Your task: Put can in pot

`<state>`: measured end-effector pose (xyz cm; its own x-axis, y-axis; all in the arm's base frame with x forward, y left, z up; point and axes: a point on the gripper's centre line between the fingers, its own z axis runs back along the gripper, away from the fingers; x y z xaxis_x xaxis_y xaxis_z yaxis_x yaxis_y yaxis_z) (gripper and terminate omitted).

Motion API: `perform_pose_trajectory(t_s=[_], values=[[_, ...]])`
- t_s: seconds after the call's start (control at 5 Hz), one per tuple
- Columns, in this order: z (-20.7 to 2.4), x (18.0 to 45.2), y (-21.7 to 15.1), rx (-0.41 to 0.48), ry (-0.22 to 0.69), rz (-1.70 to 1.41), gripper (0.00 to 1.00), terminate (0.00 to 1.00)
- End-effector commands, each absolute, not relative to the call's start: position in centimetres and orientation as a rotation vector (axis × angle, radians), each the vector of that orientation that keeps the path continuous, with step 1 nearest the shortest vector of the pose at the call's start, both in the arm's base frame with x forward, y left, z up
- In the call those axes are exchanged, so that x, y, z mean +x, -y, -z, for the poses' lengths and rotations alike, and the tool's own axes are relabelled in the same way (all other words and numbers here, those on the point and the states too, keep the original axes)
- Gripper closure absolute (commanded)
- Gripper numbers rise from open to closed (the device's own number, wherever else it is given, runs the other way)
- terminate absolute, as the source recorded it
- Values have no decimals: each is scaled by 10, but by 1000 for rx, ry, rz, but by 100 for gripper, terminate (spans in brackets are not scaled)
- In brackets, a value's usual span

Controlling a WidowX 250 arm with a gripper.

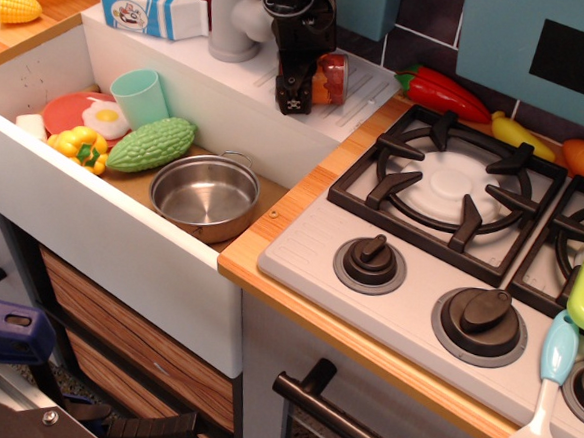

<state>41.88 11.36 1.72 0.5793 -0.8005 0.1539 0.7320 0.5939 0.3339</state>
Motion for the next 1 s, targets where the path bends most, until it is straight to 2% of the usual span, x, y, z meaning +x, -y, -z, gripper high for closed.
perform_pose_trajectory(t_s=[0.0,0.2,0.4,0.6,0.8], values=[[-51,391,-112,283,270,801,100,0],[-54,350,-116,336,214,694,100,0],[-37,328,-127,333,220,653,100,0],[-18,318,-139,338,245,644,100,0],[-5,320,-146,334,263,638,0,0]])
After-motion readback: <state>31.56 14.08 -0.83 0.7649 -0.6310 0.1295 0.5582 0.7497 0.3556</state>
